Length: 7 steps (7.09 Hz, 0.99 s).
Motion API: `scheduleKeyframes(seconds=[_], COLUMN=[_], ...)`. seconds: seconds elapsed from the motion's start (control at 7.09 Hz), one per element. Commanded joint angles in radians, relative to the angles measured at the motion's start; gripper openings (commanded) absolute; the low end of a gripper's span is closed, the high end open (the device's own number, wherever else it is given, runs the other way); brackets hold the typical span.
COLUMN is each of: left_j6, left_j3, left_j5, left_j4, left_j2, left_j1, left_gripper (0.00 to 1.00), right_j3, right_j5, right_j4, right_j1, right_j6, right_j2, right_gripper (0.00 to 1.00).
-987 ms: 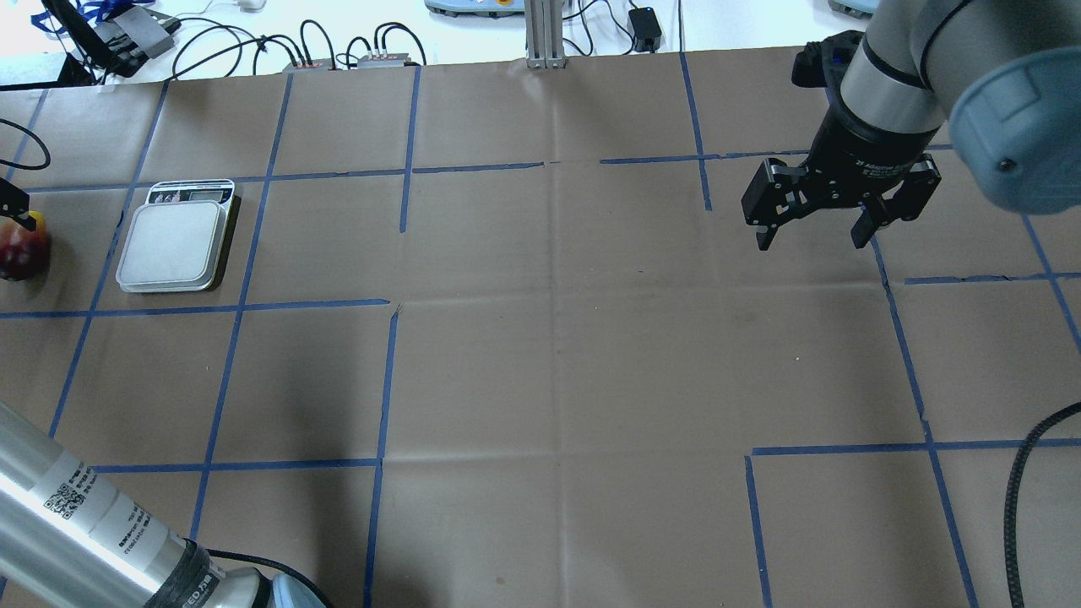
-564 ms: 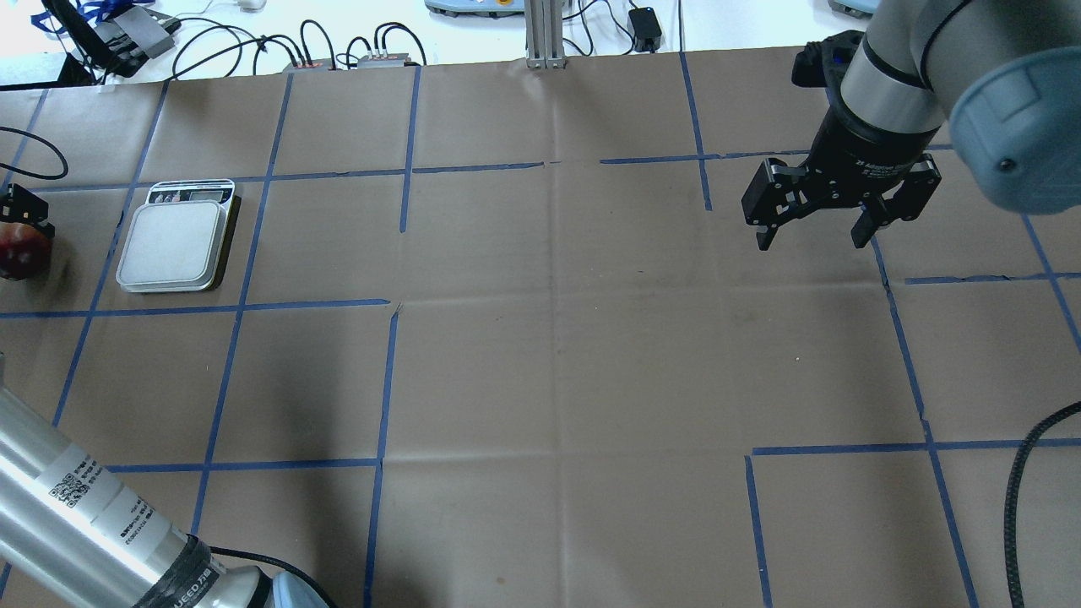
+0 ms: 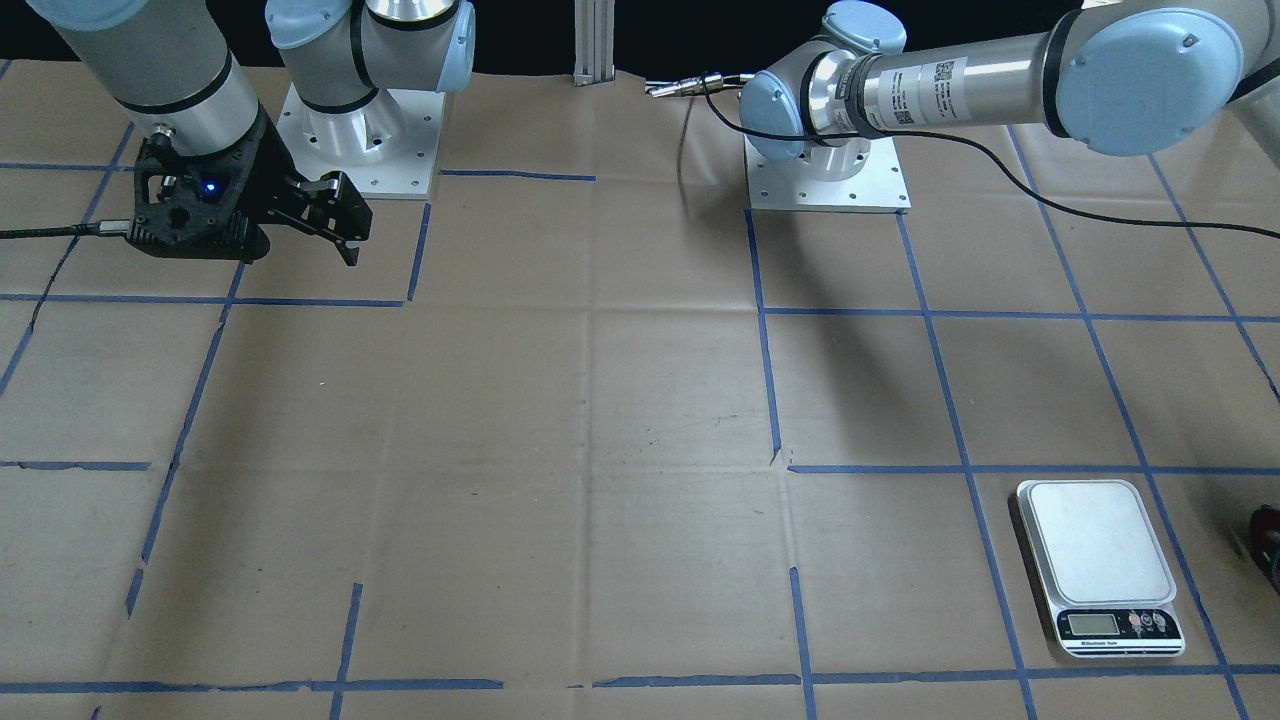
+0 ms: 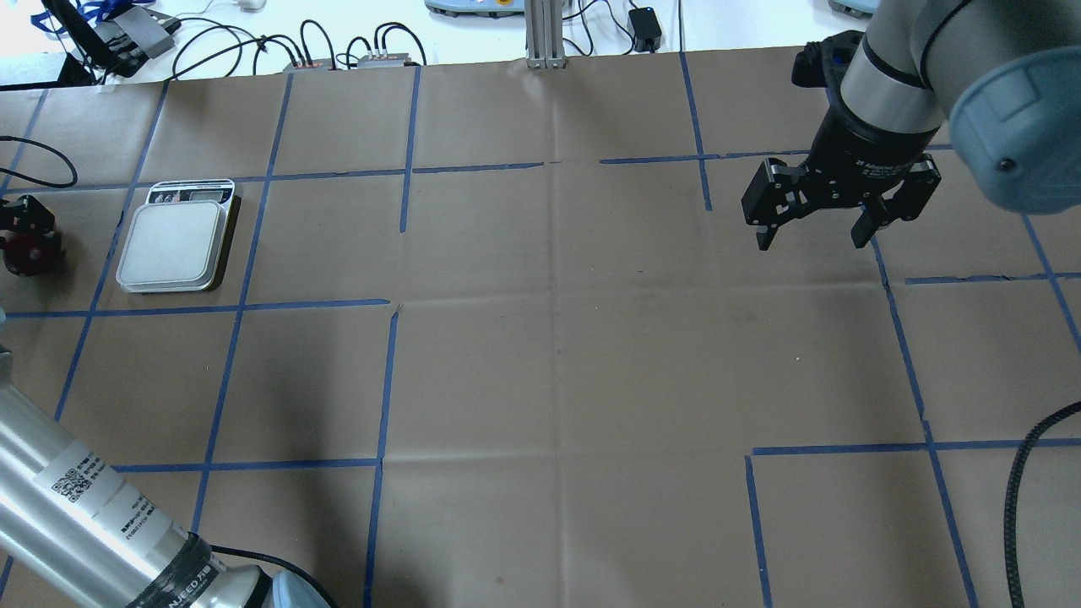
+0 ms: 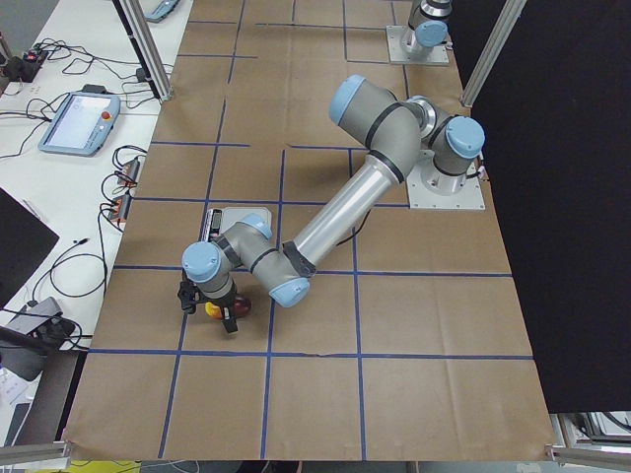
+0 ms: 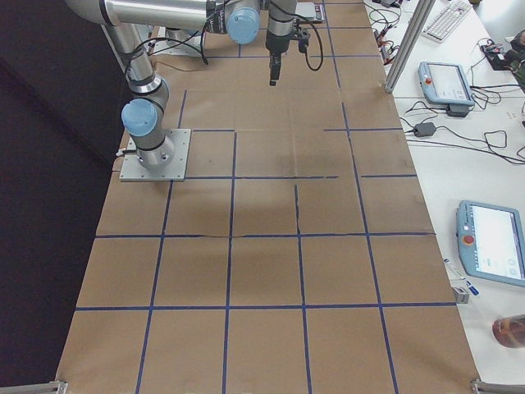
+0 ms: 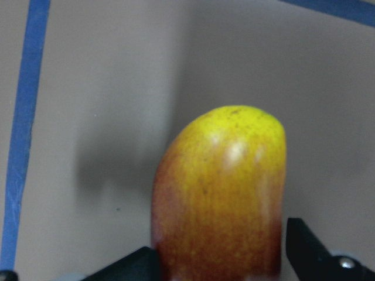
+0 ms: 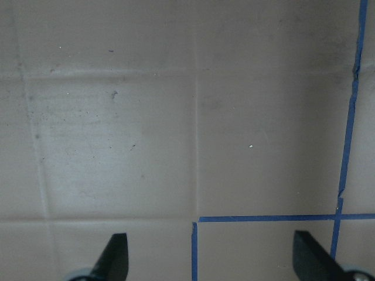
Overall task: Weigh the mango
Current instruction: 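Close the left gripper around the mango and lift it, then carry the mango with the left gripper over the white scale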
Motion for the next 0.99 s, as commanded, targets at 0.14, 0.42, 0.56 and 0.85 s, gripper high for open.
scheduleKeyframes(seconds=[0.14,0.42,0.56,0.85], left_j6=[0.002,0.005,0.008,-0.044], left_j3=[0.009,-0.064,-0.152,-0.329], left_j5=[-0.002,0.004,0.008,0.009], left_j4=[-0.034,-0.123,-0.114,-0.102], left_j2=[0.045,0.174,0.226,0.311], left_j1=[-0.008,-0.09,-0.162,-0.216], left_gripper=[0.09,0.09,0.09,0.06], right_j3=[0.0,0.0,0.0,0.0], right_j5=[0.0,0.0,0.0,0.0], right_j4=[0.0,0.0,0.0,0.0], right_j1=[0.0,0.0,0.0,0.0], right_j6=[0.0,0.0,0.0,0.0], right_j2=[0.0,0.0,0.0,0.0], right_gripper=[1.0,1.0,1.0,1.0])
